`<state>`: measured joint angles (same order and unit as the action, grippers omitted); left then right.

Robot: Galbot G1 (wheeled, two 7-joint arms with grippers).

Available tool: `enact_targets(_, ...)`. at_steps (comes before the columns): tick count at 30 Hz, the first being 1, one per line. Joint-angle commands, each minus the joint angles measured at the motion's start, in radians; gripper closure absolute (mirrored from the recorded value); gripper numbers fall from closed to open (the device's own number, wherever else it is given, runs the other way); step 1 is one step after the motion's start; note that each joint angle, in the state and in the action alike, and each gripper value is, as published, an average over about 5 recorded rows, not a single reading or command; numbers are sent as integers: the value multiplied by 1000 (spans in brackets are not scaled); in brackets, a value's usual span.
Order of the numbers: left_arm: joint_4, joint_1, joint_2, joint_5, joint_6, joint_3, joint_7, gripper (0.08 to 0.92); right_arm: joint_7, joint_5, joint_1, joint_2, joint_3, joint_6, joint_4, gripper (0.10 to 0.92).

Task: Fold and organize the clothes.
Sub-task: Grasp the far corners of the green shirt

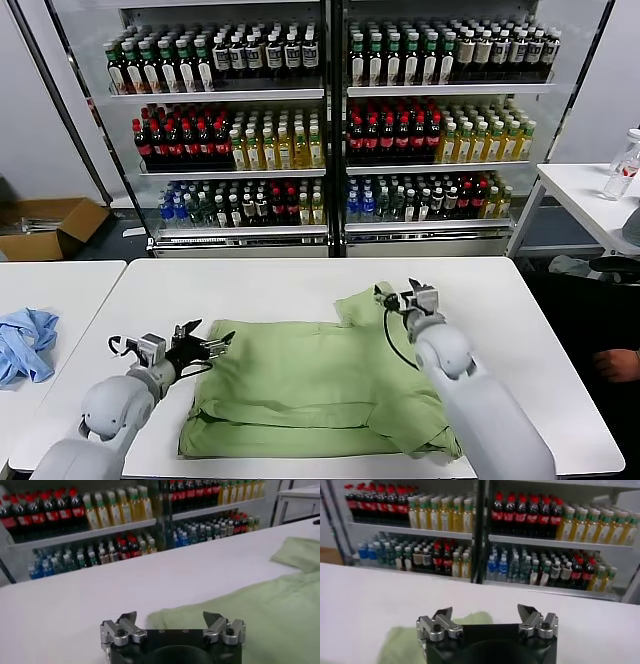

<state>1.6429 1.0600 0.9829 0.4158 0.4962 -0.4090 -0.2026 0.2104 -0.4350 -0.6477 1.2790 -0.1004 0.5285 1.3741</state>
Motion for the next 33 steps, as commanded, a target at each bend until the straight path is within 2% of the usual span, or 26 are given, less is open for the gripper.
enact_targets(1, -129, -86, -3, 19, 6, 31, -24, 177, -24, 47, 129, 89, 31, -47, -273, 202)
enact_targets(13, -150, -123, 7, 34, 4, 33, -29, 177, -33, 67, 117, 114, 36, -60, -291, 207)
enact_targets(18, -154, -121, 5, 27, 4, 47, -28, 202, -15, 41, 91, 95, 36, -49, -243, 301)
enact_targets(28, -138, -108, 13, 33, -4, 55, -40, 476, 12, 2, 17, 43, 33, -12, -117, 587)
enact_targets(33, -151, -114, 22, 29, -11, 57, -40, 623, -3, 4, 5, 37, 22, -62, -104, 725)
